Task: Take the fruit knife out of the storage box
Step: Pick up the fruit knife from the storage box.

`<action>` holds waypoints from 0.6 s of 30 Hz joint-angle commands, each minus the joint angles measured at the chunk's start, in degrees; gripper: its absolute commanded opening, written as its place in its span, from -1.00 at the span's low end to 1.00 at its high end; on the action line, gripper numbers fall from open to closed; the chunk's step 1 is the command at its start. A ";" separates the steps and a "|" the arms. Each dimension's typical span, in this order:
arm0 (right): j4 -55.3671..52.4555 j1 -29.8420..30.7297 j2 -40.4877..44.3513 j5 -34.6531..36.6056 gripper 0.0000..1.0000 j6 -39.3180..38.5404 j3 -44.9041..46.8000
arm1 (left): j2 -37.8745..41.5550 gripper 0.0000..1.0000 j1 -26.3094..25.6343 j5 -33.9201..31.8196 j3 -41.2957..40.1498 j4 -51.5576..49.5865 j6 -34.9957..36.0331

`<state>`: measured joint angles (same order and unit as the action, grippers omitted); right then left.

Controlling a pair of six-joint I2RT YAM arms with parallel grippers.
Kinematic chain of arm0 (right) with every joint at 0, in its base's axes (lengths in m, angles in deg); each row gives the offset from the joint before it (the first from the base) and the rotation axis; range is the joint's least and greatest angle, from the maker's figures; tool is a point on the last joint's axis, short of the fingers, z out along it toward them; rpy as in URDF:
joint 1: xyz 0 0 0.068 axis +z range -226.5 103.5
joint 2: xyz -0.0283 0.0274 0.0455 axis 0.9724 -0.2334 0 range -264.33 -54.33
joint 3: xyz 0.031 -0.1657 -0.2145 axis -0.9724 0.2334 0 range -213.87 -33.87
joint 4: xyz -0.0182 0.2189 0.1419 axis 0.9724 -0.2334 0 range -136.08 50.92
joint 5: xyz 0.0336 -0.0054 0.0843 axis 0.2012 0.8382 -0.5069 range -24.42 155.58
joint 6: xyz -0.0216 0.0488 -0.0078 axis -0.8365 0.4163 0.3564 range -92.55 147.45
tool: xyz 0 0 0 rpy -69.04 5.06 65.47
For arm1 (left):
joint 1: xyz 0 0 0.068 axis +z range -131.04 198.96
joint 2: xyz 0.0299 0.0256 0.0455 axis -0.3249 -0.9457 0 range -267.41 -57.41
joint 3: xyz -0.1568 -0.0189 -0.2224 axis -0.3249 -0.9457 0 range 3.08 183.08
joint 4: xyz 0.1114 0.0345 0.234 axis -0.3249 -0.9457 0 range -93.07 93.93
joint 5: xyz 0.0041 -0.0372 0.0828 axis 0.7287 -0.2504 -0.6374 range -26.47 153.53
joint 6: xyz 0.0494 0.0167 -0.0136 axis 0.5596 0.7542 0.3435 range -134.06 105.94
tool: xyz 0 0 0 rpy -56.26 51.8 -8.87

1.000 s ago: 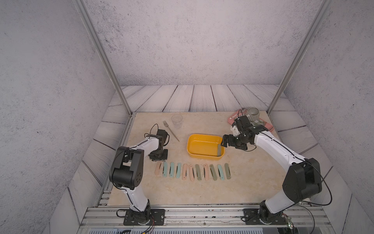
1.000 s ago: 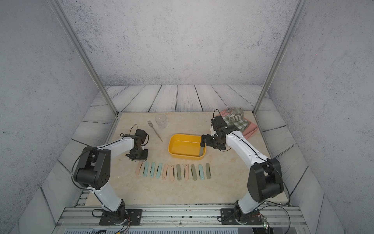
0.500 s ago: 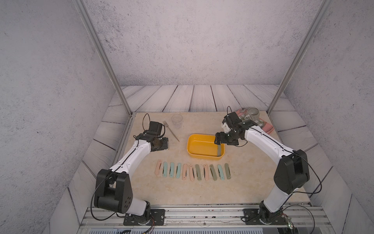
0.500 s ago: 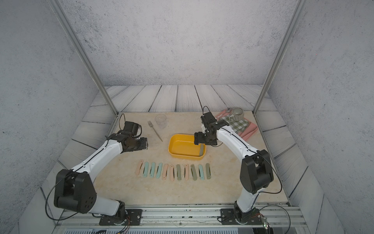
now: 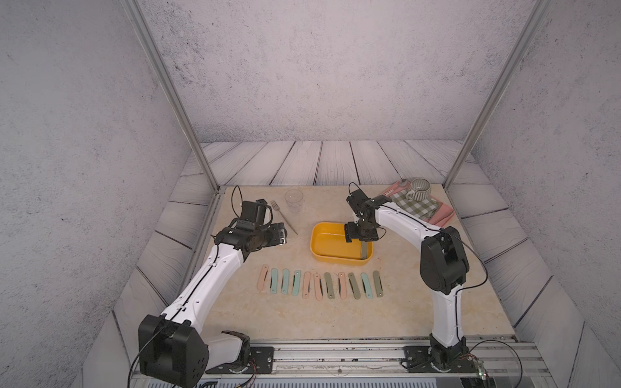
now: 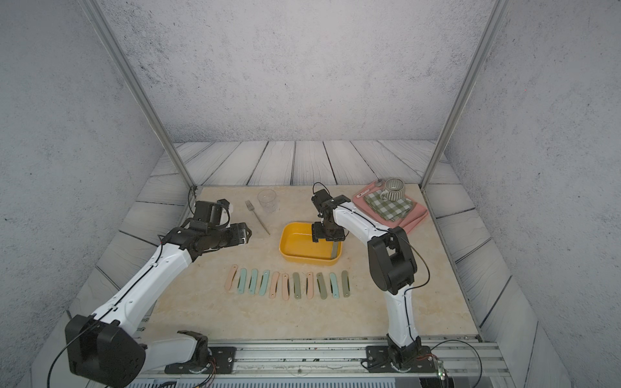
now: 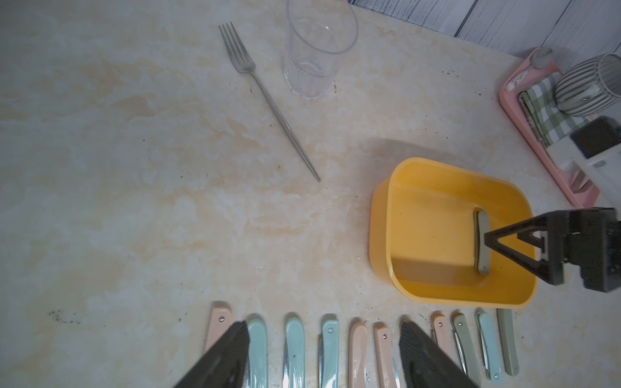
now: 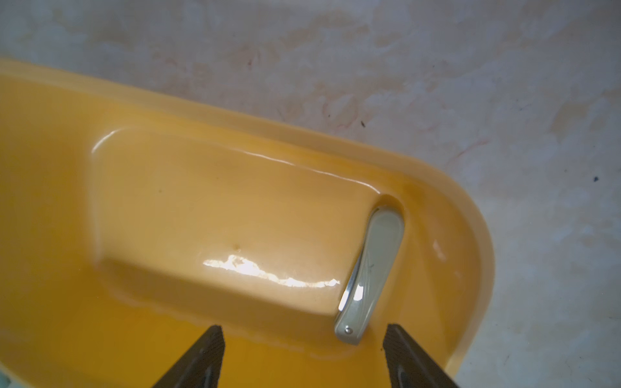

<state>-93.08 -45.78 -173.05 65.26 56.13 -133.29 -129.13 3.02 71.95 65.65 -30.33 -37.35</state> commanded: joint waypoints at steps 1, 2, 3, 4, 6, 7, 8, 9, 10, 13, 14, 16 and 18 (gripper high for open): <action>-2.12 0.47 -2.17 3.96 0.61 4.23 -1.83 | 1.98 0.50 -0.39 1.17 -0.90 -0.77 -0.71; -1.87 0.46 -2.70 4.51 0.62 5.08 -1.84 | 2.43 0.50 -0.38 1.44 -1.29 -0.55 -0.69; -1.68 0.49 -3.06 4.92 0.64 5.91 -1.86 | 2.75 0.50 -0.40 1.58 -1.58 -0.43 -0.71; -1.48 0.48 -3.48 5.36 0.67 6.71 -1.75 | 3.06 0.50 -0.40 1.72 -2.00 -0.28 -0.75; -1.06 0.42 -4.35 5.63 0.73 7.88 -1.85 | 3.58 0.50 -0.35 1.96 -2.56 -0.06 -0.93; -1.03 0.48 -4.91 5.55 0.75 8.38 -2.13 | 3.71 0.50 -0.40 2.05 -2.84 0.19 -0.89; -1.07 0.43 -5.28 5.60 0.76 8.95 -2.39 | 3.91 0.50 -0.38 2.20 -3.08 0.45 -1.01; -0.86 0.48 -5.60 5.48 0.76 9.47 -2.51 | 4.04 0.50 -0.40 2.16 -3.35 0.69 -1.03; -0.59 0.44 -5.96 5.42 0.77 10.05 -2.54 | 4.13 0.50 -0.39 2.26 -3.62 1.24 -1.07; 0.41 0.48 -6.83 5.16 0.79 11.32 -2.54 | 4.40 0.50 -0.37 2.39 -4.06 2.14 -1.13; 0.48 0.48 -7.20 5.06 0.80 11.63 -2.69 | 4.40 0.50 -0.35 2.44 -4.11 2.34 -1.08; 0.86 0.53 -7.75 5.06 0.81 12.30 -2.75 | 4.42 0.50 -0.40 2.40 -4.10 2.60 -1.04; 1.25 0.51 -8.32 4.90 0.82 12.53 -2.80 | 4.40 0.50 -0.39 2.37 -4.07 2.68 -0.97</action>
<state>-91.79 -45.54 -180.00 69.11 66.69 -134.95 -125.92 2.91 73.92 62.15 -28.91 -38.16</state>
